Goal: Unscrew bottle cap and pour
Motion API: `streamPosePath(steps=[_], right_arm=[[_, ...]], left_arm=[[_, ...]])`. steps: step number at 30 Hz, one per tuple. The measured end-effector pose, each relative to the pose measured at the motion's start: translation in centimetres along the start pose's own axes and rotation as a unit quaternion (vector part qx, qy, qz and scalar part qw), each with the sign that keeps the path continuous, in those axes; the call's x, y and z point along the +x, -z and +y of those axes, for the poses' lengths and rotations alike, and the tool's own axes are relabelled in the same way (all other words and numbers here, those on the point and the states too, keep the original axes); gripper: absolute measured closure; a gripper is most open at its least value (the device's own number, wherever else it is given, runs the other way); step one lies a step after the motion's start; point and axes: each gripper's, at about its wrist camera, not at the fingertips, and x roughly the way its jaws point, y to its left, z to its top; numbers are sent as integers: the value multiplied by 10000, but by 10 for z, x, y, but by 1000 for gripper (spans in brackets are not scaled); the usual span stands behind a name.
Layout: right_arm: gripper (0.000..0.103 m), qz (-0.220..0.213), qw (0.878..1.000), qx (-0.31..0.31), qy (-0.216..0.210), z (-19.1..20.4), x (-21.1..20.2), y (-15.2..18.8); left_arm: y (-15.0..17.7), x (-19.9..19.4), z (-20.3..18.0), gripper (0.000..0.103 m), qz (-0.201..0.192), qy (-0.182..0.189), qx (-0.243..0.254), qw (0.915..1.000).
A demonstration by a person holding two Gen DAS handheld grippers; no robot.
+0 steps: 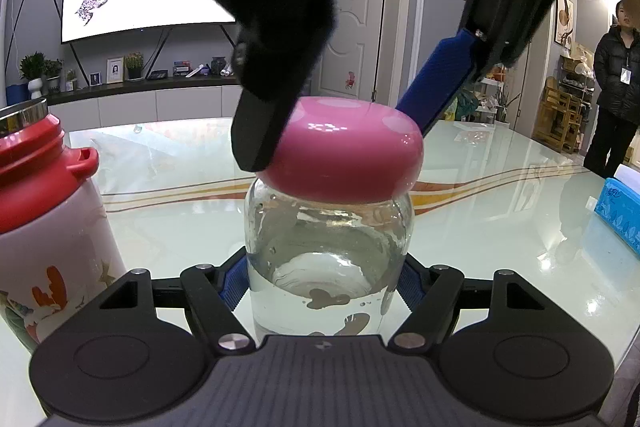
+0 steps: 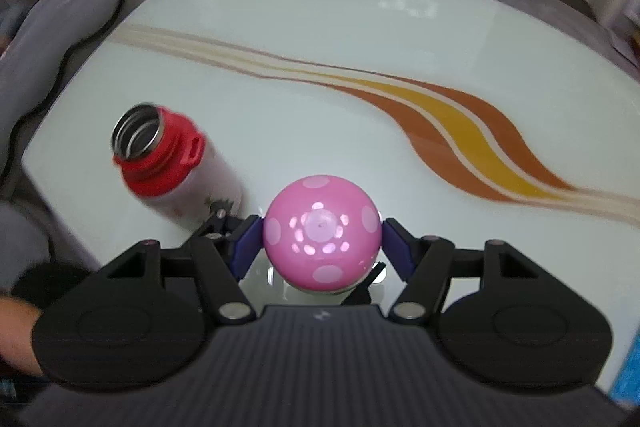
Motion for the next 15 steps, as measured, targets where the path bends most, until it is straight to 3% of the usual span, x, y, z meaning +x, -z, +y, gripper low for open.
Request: streamPosePath(steps=[9,11,13,15], right_arm=[[38,-35,9927,-1107,-484,-6,3,-1],[34,-28,9931,-1066,-484,-7,3,-2],[20,-77,9940,-1006,-416,-6,0,-2],[20,-175,9957,-818,-408,-3,-6,1]], left_arm=[[-6,5,7,28,12,4,-18,10000],[-5,6,8,28,8,3,-14,10000],[-5,5,8,28,7,2,-19,10000],[-5,5,8,28,7,3,-17,10000]])
